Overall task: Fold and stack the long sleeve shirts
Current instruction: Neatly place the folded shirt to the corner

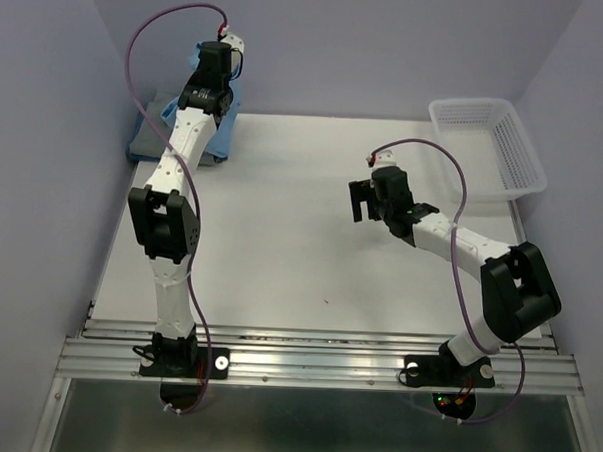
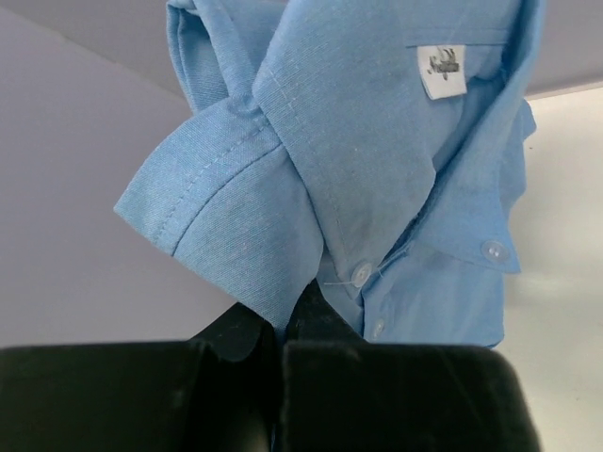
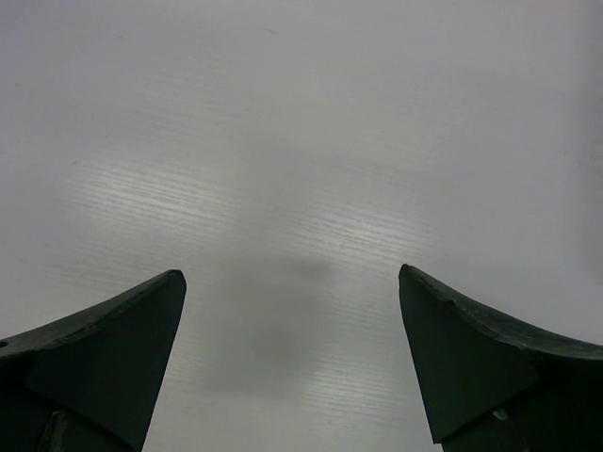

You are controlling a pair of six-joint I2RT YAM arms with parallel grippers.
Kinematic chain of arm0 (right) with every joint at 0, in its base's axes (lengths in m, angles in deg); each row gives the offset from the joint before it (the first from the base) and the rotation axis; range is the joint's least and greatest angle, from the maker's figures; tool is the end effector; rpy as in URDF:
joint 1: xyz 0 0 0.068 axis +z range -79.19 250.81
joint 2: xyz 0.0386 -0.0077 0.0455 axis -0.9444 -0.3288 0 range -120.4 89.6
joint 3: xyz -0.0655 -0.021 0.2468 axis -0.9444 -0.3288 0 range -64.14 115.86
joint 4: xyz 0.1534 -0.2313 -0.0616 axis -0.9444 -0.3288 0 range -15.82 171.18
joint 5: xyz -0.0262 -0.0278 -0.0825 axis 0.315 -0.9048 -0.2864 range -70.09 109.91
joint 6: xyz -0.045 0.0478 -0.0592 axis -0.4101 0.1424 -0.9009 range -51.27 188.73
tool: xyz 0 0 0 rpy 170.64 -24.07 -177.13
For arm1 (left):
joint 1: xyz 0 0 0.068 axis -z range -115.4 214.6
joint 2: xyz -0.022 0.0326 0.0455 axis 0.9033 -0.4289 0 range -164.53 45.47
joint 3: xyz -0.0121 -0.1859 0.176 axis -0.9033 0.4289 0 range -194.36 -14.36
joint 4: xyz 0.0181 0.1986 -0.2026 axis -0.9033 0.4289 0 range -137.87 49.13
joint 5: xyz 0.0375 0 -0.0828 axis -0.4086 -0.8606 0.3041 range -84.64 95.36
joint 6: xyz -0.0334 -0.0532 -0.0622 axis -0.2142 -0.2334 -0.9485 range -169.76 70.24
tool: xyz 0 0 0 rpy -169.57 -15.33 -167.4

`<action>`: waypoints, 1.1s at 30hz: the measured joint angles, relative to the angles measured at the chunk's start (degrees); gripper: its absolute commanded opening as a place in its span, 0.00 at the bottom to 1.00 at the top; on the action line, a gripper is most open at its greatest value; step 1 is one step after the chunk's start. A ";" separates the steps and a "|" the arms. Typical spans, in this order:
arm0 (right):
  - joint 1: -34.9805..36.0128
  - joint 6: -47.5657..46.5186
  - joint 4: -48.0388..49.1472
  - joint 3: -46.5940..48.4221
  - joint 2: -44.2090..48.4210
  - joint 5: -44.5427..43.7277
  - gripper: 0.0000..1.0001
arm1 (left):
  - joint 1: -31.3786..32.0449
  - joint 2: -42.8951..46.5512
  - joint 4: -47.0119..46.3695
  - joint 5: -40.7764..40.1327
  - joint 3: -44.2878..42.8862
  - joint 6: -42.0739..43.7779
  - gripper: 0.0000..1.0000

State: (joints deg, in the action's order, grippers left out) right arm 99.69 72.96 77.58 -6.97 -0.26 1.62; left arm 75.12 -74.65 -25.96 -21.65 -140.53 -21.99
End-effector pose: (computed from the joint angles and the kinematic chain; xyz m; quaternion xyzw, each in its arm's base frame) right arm 0.3605 0.1708 0.1774 -0.1179 0.8758 -0.0088 0.4679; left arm 0.5412 -0.0642 0.3757 0.1214 0.7791 0.2721 0.5515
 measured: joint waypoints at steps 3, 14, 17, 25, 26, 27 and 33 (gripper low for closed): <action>0.00 -0.22 -0.59 0.00 -0.26 -0.24 1.00 | -0.04 0.17 0.11 0.74 0.00 0.39 0.00; 0.00 -0.35 -1.86 0.00 -0.31 -0.35 1.00 | -3.06 0.07 0.52 3.10 0.00 1.40 0.00; 0.00 -0.15 -2.86 0.48 -1.07 -0.74 1.00 | -5.25 -0.66 -0.15 3.10 0.02 1.81 0.00; 0.00 1.55 -6.78 2.05 -2.21 -1.75 1.00 | -10.12 -8.35 -4.63 5.33 -1.66 4.37 0.00; 0.00 1.86 -7.56 2.34 -2.21 -1.95 1.00 | -10.60 -9.73 -5.31 6.08 -2.08 4.81 0.00; 0.00 2.05 -8.22 2.71 -2.21 -2.14 1.00 | -10.93 -10.56 -5.99 6.43 -2.16 5.16 0.00; 0.00 3.74 -11.39 5.62 -2.23 -2.29 1.00 | -13.68 -15.41 -9.79 7.52 -3.04 6.97 0.22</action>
State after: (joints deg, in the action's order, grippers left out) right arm 99.69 76.70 66.19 -1.35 -2.49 -0.67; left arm 61.44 -90.06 -35.75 -14.13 -143.57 -15.01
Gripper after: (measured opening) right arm 0.998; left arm 0.081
